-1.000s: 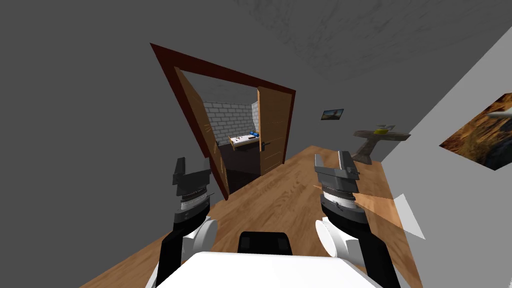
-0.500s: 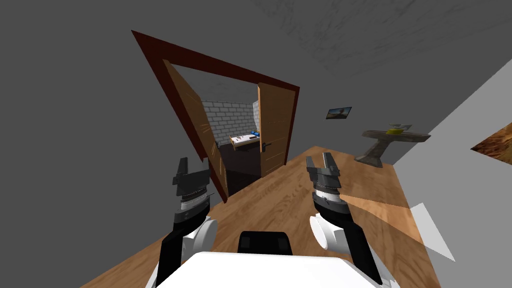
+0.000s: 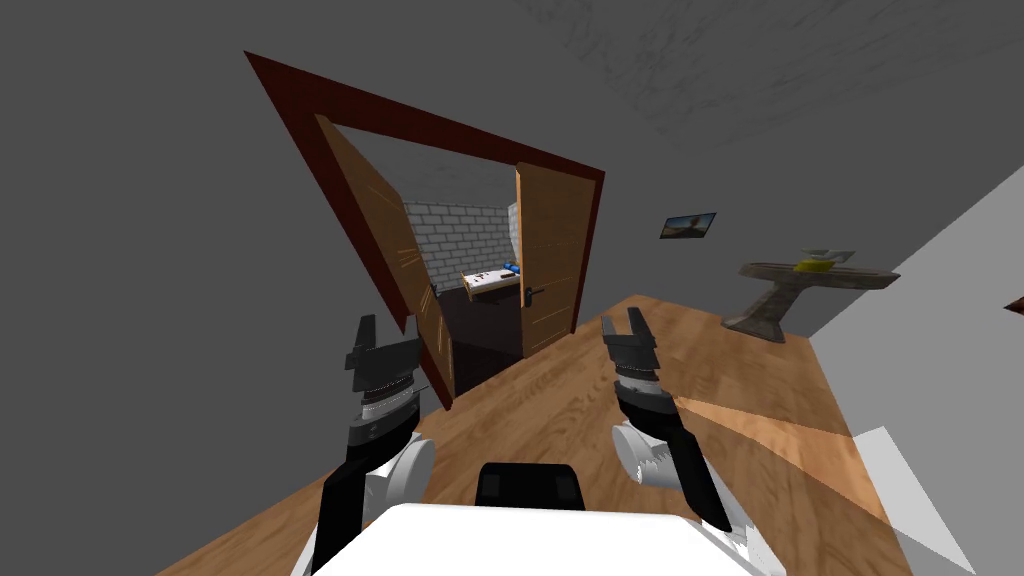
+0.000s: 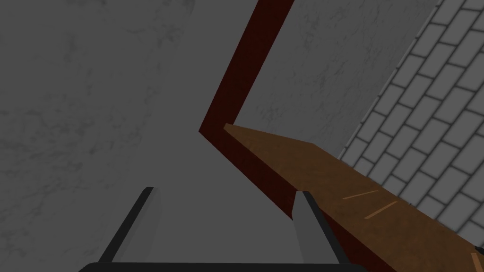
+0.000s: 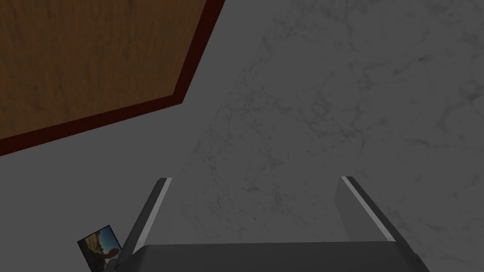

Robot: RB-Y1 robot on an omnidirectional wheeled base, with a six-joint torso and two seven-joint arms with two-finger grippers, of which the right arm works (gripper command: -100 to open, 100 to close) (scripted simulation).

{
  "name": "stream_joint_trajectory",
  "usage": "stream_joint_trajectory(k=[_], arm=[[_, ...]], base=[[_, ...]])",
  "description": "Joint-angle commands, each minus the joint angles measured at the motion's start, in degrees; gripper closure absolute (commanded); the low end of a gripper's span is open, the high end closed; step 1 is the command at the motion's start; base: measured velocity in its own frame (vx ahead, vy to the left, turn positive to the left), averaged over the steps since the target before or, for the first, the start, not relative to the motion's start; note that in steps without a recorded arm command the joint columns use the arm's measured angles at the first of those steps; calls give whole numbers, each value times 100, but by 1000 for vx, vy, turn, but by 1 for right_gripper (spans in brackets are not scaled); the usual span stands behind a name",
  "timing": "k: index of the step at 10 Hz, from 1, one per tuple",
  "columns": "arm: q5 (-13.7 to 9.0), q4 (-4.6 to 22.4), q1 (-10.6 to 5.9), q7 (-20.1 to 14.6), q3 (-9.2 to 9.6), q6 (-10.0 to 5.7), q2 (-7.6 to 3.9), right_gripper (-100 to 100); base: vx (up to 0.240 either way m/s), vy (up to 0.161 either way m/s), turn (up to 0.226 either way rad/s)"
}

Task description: Push the door open

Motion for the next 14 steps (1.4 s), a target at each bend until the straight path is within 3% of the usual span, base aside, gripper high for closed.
stream_joint_trajectory(k=[1, 14], arm=[[31, 174, -107, -9, 56, 62, -7, -100], [154, 1916, -1120, -266, 275, 439, -188, -100]], base=[[94, -55, 50], [84, -63, 58]])
